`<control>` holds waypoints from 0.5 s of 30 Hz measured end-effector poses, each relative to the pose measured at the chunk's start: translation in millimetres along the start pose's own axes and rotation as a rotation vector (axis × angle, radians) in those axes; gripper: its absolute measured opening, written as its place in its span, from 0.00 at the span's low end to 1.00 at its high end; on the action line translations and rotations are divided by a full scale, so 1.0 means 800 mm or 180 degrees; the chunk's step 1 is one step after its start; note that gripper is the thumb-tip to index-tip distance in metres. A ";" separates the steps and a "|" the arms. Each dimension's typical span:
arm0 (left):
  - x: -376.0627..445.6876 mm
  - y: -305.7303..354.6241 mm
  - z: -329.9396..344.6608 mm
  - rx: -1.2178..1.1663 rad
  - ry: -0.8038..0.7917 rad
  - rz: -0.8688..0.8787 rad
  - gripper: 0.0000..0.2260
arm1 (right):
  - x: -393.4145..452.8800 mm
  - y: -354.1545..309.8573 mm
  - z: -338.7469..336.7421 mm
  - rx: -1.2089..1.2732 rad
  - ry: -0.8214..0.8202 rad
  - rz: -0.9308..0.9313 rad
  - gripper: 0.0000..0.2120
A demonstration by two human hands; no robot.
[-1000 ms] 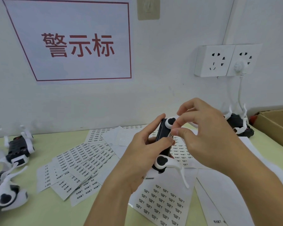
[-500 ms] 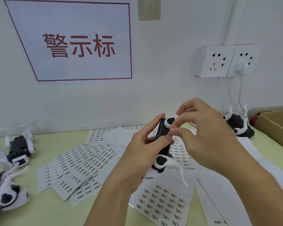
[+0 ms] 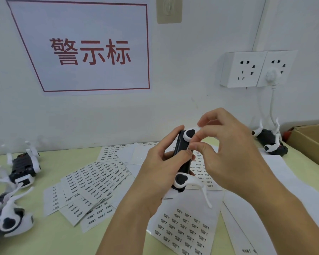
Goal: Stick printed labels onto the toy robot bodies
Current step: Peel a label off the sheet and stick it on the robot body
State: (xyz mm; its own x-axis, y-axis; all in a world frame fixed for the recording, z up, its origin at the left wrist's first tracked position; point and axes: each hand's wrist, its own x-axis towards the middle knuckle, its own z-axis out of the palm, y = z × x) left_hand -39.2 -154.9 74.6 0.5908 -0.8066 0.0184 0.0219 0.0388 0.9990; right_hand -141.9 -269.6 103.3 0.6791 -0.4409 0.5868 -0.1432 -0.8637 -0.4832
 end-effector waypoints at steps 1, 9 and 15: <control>0.000 0.000 0.000 0.0004 0.0005 -0.0002 0.24 | 0.000 0.000 0.001 -0.0029 0.0008 -0.0006 0.08; 0.000 0.002 -0.001 0.0006 0.0048 -0.0026 0.24 | -0.002 -0.002 0.006 -0.0149 0.0116 -0.0164 0.03; 0.000 0.003 -0.001 0.0027 0.0054 -0.0013 0.24 | -0.002 -0.001 0.006 -0.0193 0.0159 -0.0192 0.02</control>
State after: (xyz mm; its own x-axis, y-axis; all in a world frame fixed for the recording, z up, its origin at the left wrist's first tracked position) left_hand -39.0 -154.3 76.8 0.6044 -0.7966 0.0138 0.0174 0.0305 0.9994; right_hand -139.5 -266.5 99.5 0.6513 -0.3980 0.6461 -0.1473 -0.9016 -0.4068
